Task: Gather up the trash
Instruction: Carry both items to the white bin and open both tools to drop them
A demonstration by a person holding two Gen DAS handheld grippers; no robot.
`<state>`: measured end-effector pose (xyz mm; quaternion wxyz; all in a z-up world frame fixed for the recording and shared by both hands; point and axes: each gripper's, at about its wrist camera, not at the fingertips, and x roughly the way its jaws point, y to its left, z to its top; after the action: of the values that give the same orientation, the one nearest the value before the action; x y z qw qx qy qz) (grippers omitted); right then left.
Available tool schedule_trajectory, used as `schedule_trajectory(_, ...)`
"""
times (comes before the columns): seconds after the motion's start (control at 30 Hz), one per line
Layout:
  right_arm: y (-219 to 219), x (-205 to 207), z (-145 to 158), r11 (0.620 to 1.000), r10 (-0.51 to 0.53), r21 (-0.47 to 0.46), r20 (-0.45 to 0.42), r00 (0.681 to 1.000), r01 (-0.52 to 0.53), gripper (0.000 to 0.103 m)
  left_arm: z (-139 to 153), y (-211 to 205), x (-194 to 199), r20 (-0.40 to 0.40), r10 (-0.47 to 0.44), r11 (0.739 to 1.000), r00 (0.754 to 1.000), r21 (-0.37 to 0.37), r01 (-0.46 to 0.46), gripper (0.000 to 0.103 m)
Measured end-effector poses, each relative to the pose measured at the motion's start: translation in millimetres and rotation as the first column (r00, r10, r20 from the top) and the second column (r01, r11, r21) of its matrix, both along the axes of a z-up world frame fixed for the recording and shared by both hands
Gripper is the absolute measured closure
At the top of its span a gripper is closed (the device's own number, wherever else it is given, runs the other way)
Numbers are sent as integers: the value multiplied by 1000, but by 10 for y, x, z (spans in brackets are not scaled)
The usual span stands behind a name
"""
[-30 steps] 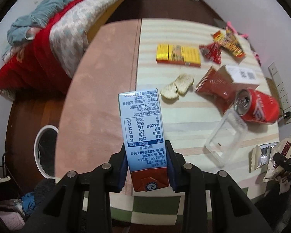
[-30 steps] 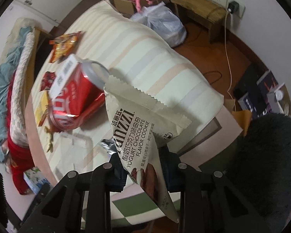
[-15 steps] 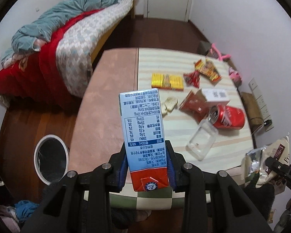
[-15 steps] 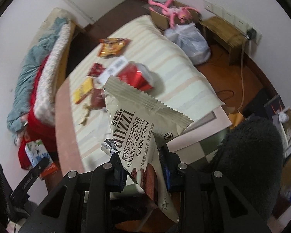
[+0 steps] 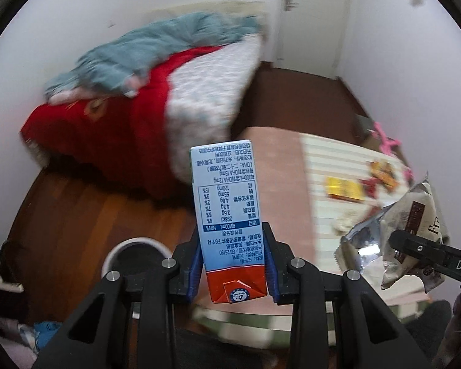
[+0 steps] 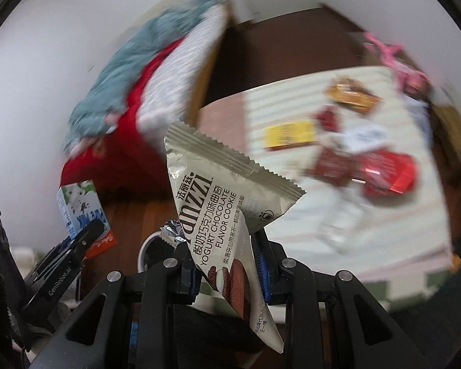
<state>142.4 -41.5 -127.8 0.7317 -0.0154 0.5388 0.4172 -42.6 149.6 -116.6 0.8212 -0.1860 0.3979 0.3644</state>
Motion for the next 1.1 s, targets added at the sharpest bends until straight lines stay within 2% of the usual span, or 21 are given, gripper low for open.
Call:
schedule_trajectory(0.13,971,-393,-255,988,151,-30,-21,988,-151,73,-285,586,-423,-21,118,992,993,-32,-119,73)
schedule_trajectory(0.27,1919,-850,-728,949,301,-85,-54,952,-305,73,-774,1284,-921,-41,236,961,971,-140,-239,73)
schedule_trajectory(0.4,2624,-1331,-1327,886,424,-165,-87,902,-433,73,-1375,1823,-1319,-58,321,901,945,-288,-324,73)
schedule_trajectory(0.5,3071,-1617,-1792,836,483,-237,-110,869,-495,73,-1919,2147,-1498,-77,343,840,936,-421,-342,73)
schedule_trajectory(0.6,3435,-1840,-2290,788,513,-301,-160,844,-536,73,-2303,2325,-1562,-104,348,788,932,-507,-350,72)
schedule_trajectory(0.67,3621,-1943,-2575,763,521,-331,-194,831,-555,73,-2507,2426,-1635,-135,363,763,922,-526,-377,70)
schedule_trajectory(0.73,3715,-2024,-2749,743,525,-347,-226,820,-572,72,-2609,2479,-1743,-155,390,740,908,-533,-409,59)
schedule_trajectory(0.8,3859,-2144,-2927,713,540,-356,-269,797,-604,71,-2651,2509,-1884,-160,432,721,888,-531,-446,18)
schedule_trajectory(0.83,3869,-2091,-3003,700,548,-364,-279,789,-615,64,-2643,2516,-1983,-164,446,715,880,-526,-460,11)
schedule_trajectory(0.87,3934,-2138,-3053,689,555,-371,-283,782,-623,49,-2653,2506,-2026,-174,456,709,873,-521,-475,7)
schedule_trajectory(0.93,4002,-2178,-3083,678,570,-354,-300,765,-644,30,-2645,2465,-2181,-203,476,701,856,-500,-509,7)
schedule_trajectory(1.0,4041,-2184,-3066,671,579,-359,-294,761,-649,25,-2614,2396,-2265,-231,492,714,840,-445,-540,7)
schedule_trajectory(1.07,3995,-2176,-3016,671,584,-352,-291,758,-652,3,-2548,2335,-2307,-246,503,730,829,-393,-559,4)
schedule_trajectory(1.1,3821,-2101,-3040,672,587,-350,-286,757,-653,0,-2518,2289,-2314,-257,508,734,822,-370,-569,2)
